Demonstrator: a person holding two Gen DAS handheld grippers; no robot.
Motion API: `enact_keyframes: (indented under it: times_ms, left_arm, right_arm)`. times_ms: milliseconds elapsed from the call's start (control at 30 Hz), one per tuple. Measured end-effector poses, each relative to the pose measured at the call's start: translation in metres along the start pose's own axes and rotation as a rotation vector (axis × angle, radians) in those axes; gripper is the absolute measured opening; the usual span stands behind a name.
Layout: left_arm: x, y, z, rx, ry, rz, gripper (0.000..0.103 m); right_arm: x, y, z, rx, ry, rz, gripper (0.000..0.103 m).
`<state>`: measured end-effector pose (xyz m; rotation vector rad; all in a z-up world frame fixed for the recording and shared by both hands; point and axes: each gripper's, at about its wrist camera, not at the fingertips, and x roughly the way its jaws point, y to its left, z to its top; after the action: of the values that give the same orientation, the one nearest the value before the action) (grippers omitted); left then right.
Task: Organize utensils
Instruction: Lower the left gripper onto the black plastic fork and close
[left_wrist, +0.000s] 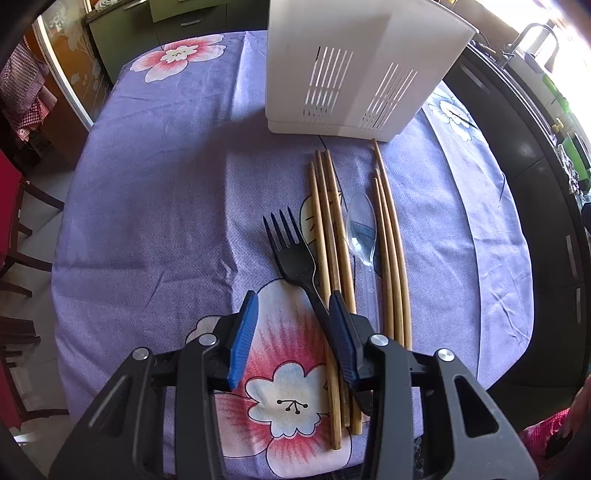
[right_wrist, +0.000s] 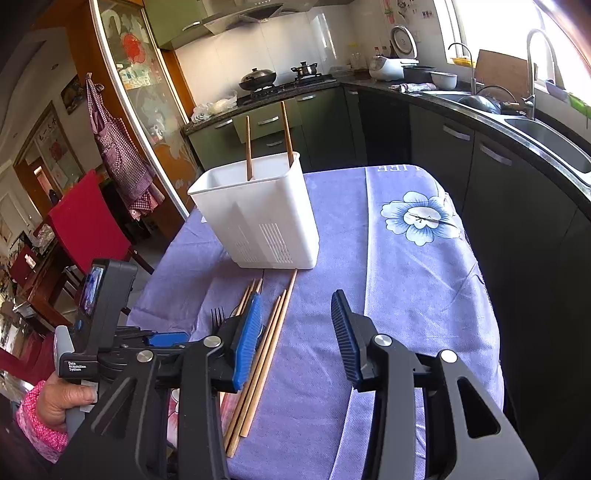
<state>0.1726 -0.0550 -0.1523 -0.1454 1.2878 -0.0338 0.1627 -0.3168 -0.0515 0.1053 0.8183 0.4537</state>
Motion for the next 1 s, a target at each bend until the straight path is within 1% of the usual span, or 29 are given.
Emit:
enact_keyframes:
  times_ms: [100, 267, 400, 533, 633, 767, 1000]
  left_arm:
    - [0.008, -0.001, 0.000, -0.003, 0.027, -0.011, 0.037]
    - [0.017, -0.005, 0.001, -0.001, 0.048, -0.022, 0.029]
    - [0.022, -0.003, 0.004, -0.001, 0.055, -0.019, 0.025]
    - [0.022, 0.002, 0.007, -0.003, 0.058, -0.022, 0.015]
    - [0.021, 0.007, 0.008, -0.010, 0.063, -0.029, 0.014]
    - [0.024, 0.010, 0.009, -0.003, 0.069, -0.015, 0.014]
    - [0.032, 0.001, 0.016, 0.025, 0.062, 0.006, 0.013]
  right_arm:
    - [-0.001, 0.005, 0.002, -0.009, -0.001, 0.006, 0.040]
    - [0.000, 0.010, 0.003, -0.018, 0.001, 0.018, 0.040]
    - [0.000, 0.008, 0.004, -0.016, 0.002, 0.017, 0.040]
    - [-0.001, 0.006, 0.005, -0.012, 0.000, 0.014, 0.040]
    - [0.002, 0.006, 0.005, -0.013, 0.005, 0.018, 0.040]
    - [0.007, 0.011, 0.005, -0.024, 0.019, 0.023, 0.040]
    - [0.011, 0.015, 0.004, -0.035, 0.031, 0.025, 0.040]
